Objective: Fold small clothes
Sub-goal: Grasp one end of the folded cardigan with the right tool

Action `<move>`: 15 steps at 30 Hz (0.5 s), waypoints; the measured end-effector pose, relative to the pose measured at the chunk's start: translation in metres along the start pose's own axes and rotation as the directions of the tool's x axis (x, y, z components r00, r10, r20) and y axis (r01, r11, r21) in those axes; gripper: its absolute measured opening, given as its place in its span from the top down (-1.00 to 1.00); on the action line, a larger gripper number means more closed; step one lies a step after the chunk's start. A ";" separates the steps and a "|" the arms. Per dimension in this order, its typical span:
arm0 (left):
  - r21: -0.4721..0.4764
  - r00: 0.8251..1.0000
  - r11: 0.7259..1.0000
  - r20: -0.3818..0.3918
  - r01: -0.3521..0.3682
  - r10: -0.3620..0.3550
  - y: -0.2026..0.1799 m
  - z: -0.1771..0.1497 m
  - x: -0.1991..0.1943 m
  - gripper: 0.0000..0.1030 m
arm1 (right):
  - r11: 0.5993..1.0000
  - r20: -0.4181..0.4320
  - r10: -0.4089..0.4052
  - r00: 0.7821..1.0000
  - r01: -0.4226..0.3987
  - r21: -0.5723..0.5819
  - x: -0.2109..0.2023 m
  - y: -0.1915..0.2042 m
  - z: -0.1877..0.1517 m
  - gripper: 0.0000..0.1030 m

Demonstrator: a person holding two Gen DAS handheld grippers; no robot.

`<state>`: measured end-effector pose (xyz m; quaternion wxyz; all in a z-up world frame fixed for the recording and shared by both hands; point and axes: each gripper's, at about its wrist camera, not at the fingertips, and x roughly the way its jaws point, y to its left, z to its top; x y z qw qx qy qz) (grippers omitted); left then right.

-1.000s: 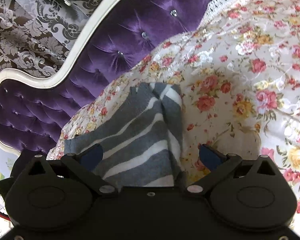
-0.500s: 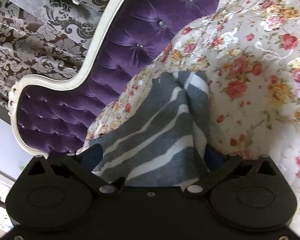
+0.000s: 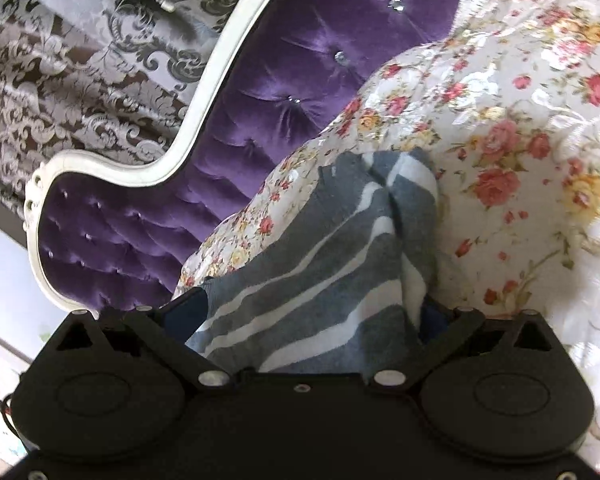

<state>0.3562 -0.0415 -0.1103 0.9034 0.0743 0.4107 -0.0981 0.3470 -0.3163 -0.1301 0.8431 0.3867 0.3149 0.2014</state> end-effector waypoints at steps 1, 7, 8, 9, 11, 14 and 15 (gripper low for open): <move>0.003 1.000 1.000 0.000 0.001 -0.001 0.000 0.000 0.000 -1.00 | 1.000 -0.008 -0.007 1.000 0.007 -0.005 0.001 0.000 0.000 -0.73; -0.022 0.998 0.999 -0.061 0.032 -0.033 0.005 0.018 -0.001 -0.97 | 0.998 -0.041 -0.055 0.998 0.056 0.034 0.001 -0.011 0.000 0.17; -0.034 0.998 0.999 -0.059 0.036 -0.038 0.007 0.024 -0.001 -0.97 | 0.998 -0.043 -0.053 0.998 0.055 0.042 0.000 -0.012 0.000 0.17; -0.044 0.998 0.999 -0.052 0.031 -0.034 0.007 0.028 0.000 -0.97 | 0.997 -0.044 -0.053 0.998 0.055 0.045 -0.001 -0.012 0.000 0.17; -0.069 0.999 0.998 -0.031 0.005 -0.007 0.009 0.038 0.003 -0.96 | 0.997 -0.044 -0.057 0.997 0.059 0.040 -0.002 -0.011 0.001 0.17; -0.095 0.999 0.995 -0.034 -0.029 0.026 0.009 0.048 0.015 -0.96 | 0.997 -0.042 -0.065 0.997 0.066 0.031 -0.002 -0.010 0.000 0.17; -0.102 0.998 0.994 -0.045 -0.042 0.038 0.010 0.049 0.021 -0.96 | 0.997 -0.042 -0.066 0.997 0.067 0.029 -0.002 -0.010 0.000 0.17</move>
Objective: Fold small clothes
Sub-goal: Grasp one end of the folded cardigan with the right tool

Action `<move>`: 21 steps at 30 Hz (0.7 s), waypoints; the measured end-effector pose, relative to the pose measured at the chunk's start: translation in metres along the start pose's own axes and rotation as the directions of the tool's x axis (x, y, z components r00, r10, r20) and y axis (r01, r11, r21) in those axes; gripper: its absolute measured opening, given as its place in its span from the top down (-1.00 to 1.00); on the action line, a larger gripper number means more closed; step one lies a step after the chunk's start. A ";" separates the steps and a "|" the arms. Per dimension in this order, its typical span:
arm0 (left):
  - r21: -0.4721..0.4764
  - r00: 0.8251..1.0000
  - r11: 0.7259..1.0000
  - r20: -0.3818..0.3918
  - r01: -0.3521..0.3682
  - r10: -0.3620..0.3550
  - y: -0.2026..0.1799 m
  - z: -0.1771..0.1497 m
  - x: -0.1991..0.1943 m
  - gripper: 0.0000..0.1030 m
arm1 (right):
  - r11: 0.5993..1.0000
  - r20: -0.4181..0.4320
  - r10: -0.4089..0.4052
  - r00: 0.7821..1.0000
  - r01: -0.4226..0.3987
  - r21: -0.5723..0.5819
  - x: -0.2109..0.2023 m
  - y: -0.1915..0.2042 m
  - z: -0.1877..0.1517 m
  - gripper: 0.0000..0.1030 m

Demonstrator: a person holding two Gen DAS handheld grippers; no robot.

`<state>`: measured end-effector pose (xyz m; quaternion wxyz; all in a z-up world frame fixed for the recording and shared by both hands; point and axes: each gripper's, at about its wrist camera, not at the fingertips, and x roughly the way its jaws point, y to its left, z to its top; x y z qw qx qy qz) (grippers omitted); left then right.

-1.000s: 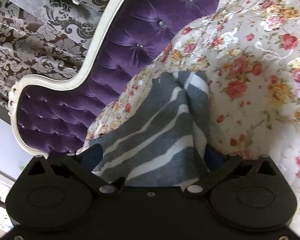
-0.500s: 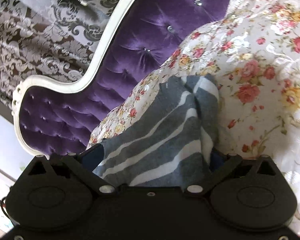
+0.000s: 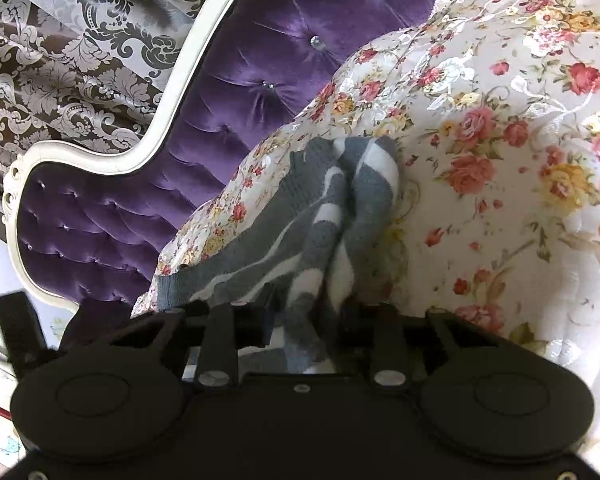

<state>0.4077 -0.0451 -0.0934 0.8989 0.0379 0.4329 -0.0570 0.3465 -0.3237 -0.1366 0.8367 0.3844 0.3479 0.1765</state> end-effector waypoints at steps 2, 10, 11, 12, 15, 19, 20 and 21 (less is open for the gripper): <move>-0.014 0.999 0.999 -0.020 -0.037 0.037 0.000 -0.001 0.012 -0.97 | 1.000 0.003 -0.005 1.000 0.005 -0.008 0.000 0.001 0.000 0.17; -0.012 1.000 1.000 -0.009 -0.021 0.021 0.009 0.002 0.006 -0.83 | 0.999 0.022 -0.028 0.999 0.029 -0.045 -0.002 0.008 0.000 0.17; -0.020 1.000 1.000 -0.001 -0.013 0.013 0.013 0.002 0.002 -0.75 | 0.998 0.025 -0.035 0.999 0.036 -0.054 -0.002 0.009 -0.001 0.18; -0.026 1.000 1.000 0.005 -0.007 0.007 0.017 0.002 -0.004 -0.75 | 0.997 0.028 -0.042 0.999 0.044 -0.062 -0.002 0.011 -0.001 0.21; -0.038 0.999 0.999 0.030 0.019 -0.018 0.032 -0.004 -0.025 -0.75 | 0.993 0.051 -0.073 0.996 0.077 -0.087 -0.005 0.016 -0.001 0.39; -0.034 0.998 0.999 0.049 0.039 -0.038 0.058 -0.020 -0.053 -0.76 | 0.985 0.074 -0.103 0.992 0.112 -0.129 -0.008 0.028 -0.002 0.44; -0.037 0.998 0.998 0.050 0.044 -0.043 0.065 -0.023 -0.057 -0.76 | 0.984 0.080 -0.105 0.991 0.115 -0.135 -0.008 0.030 -0.002 0.44; -0.044 0.998 0.998 0.050 0.046 -0.044 0.074 -0.029 -0.063 -0.76 | 0.982 0.086 -0.112 0.990 0.124 -0.144 -0.008 0.033 -0.002 0.44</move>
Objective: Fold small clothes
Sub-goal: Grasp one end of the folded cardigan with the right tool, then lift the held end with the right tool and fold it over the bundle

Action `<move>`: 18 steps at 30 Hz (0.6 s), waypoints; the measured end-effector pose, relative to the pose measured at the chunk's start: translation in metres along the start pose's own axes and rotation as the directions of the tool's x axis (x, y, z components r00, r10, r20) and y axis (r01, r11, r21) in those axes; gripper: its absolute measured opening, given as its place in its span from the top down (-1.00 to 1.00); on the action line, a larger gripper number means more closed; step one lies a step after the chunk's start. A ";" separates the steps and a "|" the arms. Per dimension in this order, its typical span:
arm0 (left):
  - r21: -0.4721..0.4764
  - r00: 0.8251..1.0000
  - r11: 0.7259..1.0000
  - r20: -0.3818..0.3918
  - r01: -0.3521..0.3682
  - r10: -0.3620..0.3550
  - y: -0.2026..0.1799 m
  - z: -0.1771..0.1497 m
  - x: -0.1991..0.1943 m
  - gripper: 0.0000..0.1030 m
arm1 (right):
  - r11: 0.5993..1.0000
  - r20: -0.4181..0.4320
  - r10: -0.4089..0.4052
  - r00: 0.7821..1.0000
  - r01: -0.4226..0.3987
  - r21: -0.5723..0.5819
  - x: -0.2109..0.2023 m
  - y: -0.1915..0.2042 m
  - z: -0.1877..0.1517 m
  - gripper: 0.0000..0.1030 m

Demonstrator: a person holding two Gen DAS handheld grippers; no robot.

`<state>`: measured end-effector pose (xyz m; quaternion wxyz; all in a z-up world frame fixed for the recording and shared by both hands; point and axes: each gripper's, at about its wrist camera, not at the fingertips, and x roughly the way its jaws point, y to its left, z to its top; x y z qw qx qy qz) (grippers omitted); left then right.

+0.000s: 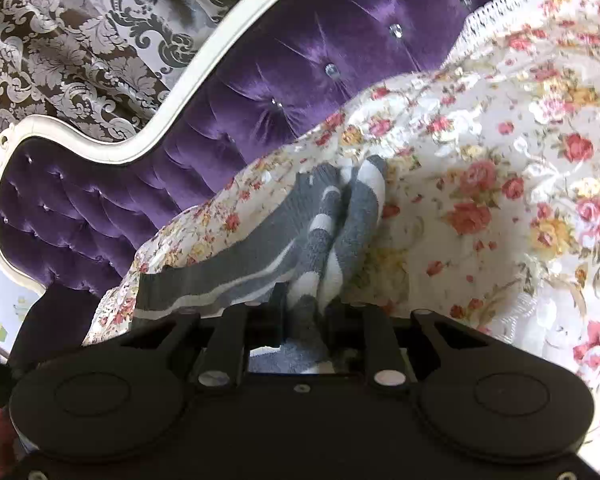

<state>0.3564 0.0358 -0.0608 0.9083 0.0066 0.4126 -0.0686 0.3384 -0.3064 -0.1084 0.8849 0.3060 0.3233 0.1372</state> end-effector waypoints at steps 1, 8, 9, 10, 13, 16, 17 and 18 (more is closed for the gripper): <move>-0.005 1.000 1.000 -0.001 -0.002 0.002 0.007 -0.003 -0.004 -0.76 | 1.000 0.001 -0.011 1.000 0.011 -0.015 0.000 0.003 0.000 0.44; -0.068 1.000 0.998 0.012 -0.016 0.017 0.059 -0.018 -0.031 -0.76 | 0.994 -0.017 -0.085 0.996 0.083 -0.078 0.002 0.029 0.006 0.45; -0.079 1.000 0.997 0.009 -0.016 0.017 0.064 -0.020 -0.032 -0.76 | 0.992 -0.016 -0.085 0.996 0.084 -0.090 0.001 0.035 0.008 0.45; -0.090 1.000 0.996 0.007 -0.016 0.017 0.070 -0.022 -0.033 -0.76 | 0.991 -0.016 -0.083 0.996 0.081 -0.105 0.000 0.043 0.011 0.46; -0.110 1.000 0.994 -0.001 -0.010 0.010 0.081 -0.029 -0.035 -0.76 | 0.985 -0.017 -0.074 0.997 0.070 -0.156 0.001 0.071 0.017 0.48; -0.127 1.000 0.992 -0.001 0.003 -0.003 0.089 -0.035 -0.039 -0.76 | 0.977 -0.033 -0.047 0.998 0.040 -0.207 0.008 0.104 0.018 0.49; -0.133 1.000 0.991 0.002 0.009 -0.008 0.092 -0.037 -0.041 -0.76 | 0.973 -0.039 -0.040 0.998 0.030 -0.228 0.011 0.116 0.016 0.50; -0.136 1.000 0.991 0.004 0.013 -0.012 0.094 -0.039 -0.044 -0.76 | 0.969 -0.046 -0.033 0.998 0.021 -0.247 0.016 0.127 0.014 0.50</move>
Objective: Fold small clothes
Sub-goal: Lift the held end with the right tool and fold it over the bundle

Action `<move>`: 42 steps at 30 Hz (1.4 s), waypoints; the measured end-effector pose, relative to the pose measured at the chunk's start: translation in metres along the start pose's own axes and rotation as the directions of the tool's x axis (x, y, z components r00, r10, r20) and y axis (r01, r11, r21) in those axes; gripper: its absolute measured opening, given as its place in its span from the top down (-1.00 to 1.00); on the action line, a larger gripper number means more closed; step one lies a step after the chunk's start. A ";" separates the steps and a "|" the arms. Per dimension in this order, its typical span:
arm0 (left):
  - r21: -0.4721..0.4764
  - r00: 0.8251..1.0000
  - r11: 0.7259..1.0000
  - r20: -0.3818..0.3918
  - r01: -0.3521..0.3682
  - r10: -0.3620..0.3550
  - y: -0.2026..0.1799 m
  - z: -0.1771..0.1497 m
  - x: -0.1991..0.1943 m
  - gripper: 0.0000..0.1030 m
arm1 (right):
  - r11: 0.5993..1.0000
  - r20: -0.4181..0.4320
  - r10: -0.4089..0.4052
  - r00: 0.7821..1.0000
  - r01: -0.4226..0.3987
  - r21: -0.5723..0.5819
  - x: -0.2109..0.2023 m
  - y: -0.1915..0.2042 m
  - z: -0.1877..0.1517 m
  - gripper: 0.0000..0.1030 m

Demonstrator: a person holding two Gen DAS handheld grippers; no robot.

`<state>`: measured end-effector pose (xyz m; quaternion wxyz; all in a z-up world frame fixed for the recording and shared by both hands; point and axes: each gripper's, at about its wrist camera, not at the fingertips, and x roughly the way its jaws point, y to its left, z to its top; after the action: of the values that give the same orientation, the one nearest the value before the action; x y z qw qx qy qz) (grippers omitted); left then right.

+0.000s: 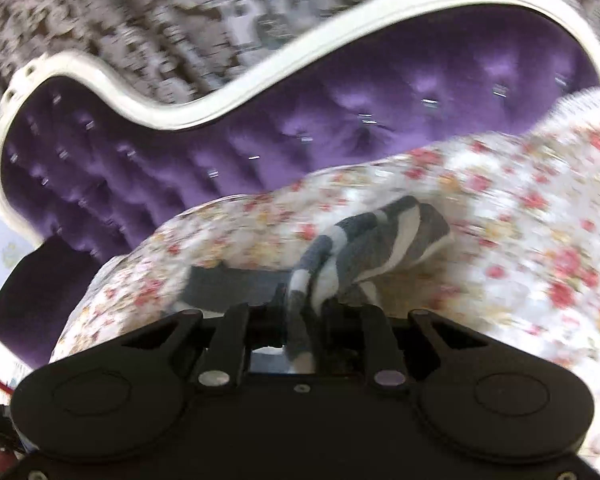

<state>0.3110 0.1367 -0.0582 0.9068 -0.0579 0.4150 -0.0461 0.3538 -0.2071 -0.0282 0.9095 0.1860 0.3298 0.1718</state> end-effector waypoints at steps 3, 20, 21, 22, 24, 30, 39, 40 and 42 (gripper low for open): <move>-0.008 1.000 1.000 0.004 0.010 -0.010 0.006 -0.004 -0.007 -0.76 | 0.998 -0.026 0.036 0.999 -0.037 -0.054 0.017 0.036 -0.003 0.50; -0.063 1.000 0.998 -0.011 0.020 -0.020 0.037 -0.018 -0.014 -0.76 | 0.969 -0.170 0.221 0.960 -0.236 -0.073 0.082 0.102 -0.053 0.28; -0.063 1.000 0.998 -0.010 0.019 -0.020 0.036 -0.017 -0.015 -0.76 | 0.966 -0.154 0.240 0.959 -0.252 -0.062 0.078 0.099 -0.050 0.21; -0.063 1.000 0.998 -0.009 0.020 -0.020 0.036 -0.016 -0.016 -0.76 | 0.964 -0.136 0.249 0.959 -0.259 -0.064 0.075 0.098 -0.048 0.13; -0.062 1.000 0.998 -0.006 0.026 -0.026 0.036 -0.013 -0.018 -0.76 | 0.963 -0.104 0.251 0.962 -0.259 -0.079 0.063 0.094 -0.041 0.11; -0.064 0.998 0.997 0.025 0.052 -0.051 0.026 0.010 -0.026 -0.76 | 0.962 -0.051 0.188 0.981 -0.194 -0.190 0.031 0.080 -0.040 0.06; -0.060 0.990 0.988 0.006 0.141 -0.140 -0.008 0.048 -0.012 -0.75 | 0.853 0.001 0.163 0.987 -0.141 -0.503 0.004 0.101 -0.102 -0.07; -0.058 0.988 0.987 -0.003 0.152 -0.152 -0.012 0.050 -0.008 -0.75 | 0.834 0.006 0.173 0.985 -0.143 -0.533 0.002 0.105 -0.109 -0.08; -0.060 0.985 0.983 -0.021 0.173 -0.174 -0.018 0.053 -0.002 -0.75 | 0.796 0.014 0.177 0.984 -0.135 -0.591 0.002 0.115 -0.121 -0.14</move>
<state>0.3496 0.1231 -0.0200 0.8918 -0.1196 0.4212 -0.1135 0.2531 -0.0790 -0.0637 0.9158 -0.0718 0.2127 0.3331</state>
